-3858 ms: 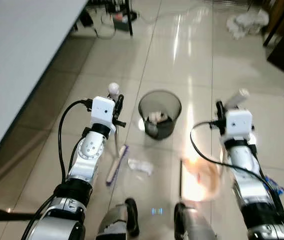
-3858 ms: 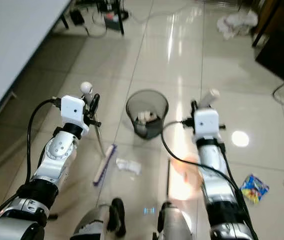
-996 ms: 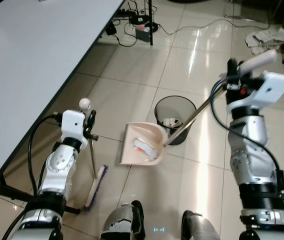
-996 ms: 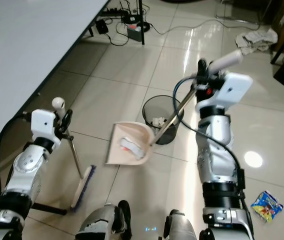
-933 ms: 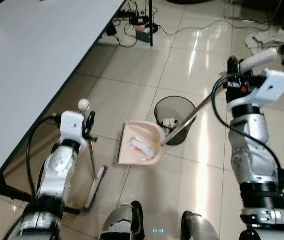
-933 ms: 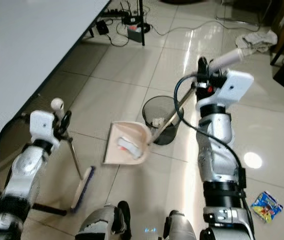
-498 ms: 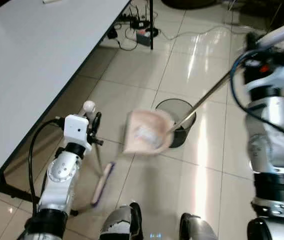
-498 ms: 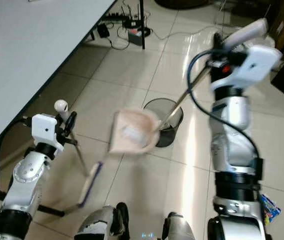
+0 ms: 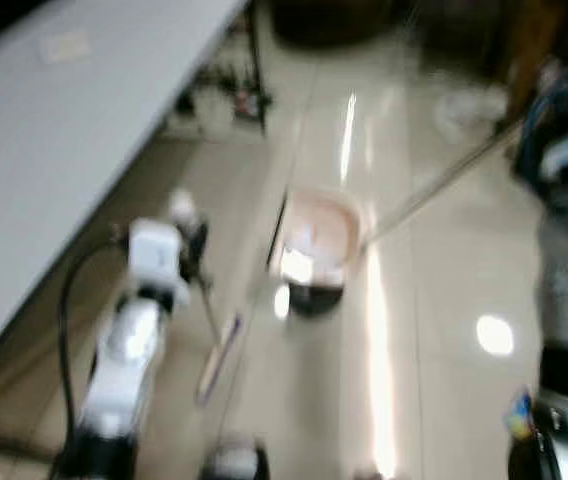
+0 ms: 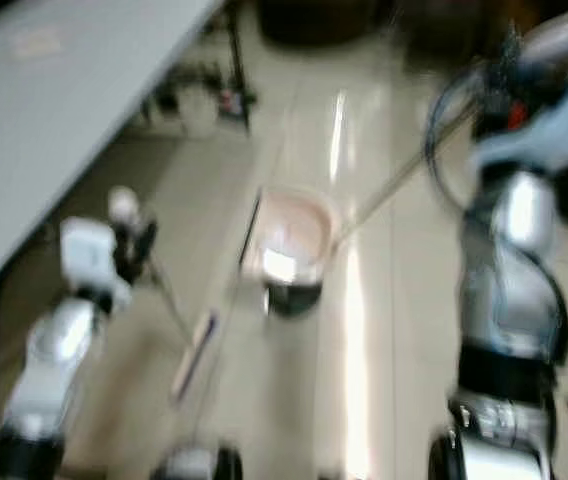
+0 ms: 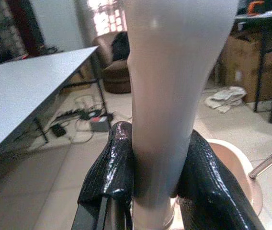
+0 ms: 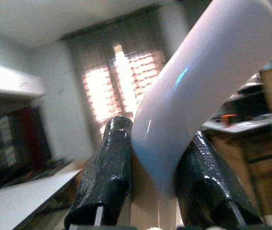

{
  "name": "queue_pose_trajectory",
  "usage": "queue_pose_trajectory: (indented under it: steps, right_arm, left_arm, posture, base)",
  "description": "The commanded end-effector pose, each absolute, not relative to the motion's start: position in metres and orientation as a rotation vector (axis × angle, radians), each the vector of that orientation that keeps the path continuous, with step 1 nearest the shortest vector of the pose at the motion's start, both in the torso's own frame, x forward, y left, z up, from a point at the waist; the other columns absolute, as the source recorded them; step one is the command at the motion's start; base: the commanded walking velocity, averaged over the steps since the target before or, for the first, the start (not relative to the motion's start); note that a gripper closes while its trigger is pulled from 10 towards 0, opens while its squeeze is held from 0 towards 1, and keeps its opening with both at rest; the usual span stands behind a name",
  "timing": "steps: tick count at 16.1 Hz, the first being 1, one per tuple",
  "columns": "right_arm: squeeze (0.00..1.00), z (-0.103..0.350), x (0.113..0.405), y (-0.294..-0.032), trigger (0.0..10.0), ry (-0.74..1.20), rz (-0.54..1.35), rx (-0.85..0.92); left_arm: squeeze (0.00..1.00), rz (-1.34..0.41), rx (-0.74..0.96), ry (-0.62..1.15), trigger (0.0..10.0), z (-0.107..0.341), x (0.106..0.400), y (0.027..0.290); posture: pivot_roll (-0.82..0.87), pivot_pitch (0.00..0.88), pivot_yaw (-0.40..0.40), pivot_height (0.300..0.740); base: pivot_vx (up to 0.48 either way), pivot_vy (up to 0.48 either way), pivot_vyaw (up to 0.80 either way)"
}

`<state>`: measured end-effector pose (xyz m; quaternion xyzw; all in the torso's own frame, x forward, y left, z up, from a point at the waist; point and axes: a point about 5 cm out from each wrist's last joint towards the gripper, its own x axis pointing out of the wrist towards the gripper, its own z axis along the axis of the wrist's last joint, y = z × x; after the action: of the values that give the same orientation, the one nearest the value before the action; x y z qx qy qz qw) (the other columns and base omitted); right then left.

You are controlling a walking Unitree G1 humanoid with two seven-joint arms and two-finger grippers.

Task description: Sweep floor

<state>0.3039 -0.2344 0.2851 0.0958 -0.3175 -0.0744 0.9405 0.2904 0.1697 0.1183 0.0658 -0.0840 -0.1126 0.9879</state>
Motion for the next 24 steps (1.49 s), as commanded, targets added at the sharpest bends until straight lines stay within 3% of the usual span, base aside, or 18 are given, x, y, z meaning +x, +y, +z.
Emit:
queue_pose_trajectory:
  steps: [1,13,24]
  right_arm:
    - [0.00,0.296,0.305,-0.229,10.0,-0.693,-0.118,0.225]
    - [0.00,0.293,0.310,-0.227,10.0,-0.663,-0.114,0.268]
    - [0.00,0.282,0.317,-0.224,10.0,-0.659,-0.108,0.224]
  left_arm:
    - [0.00,-0.199,0.154,-0.196,10.0,0.127,0.292,0.178]
    - [0.00,-0.152,0.163,-0.179,10.0,0.129,0.291,0.185]
    - [0.00,-0.141,0.194,-0.131,10.0,0.122,0.284,0.192]
  posture:
    - [0.01,0.064,0.079,0.740]
    - [0.01,0.059,0.059,0.740]
    - [0.03,0.072,0.067,0.740]
  base:
    - [0.398,0.000,0.00]
    - [0.400,0.000,0.00]
    - [0.000,0.000,0.00]
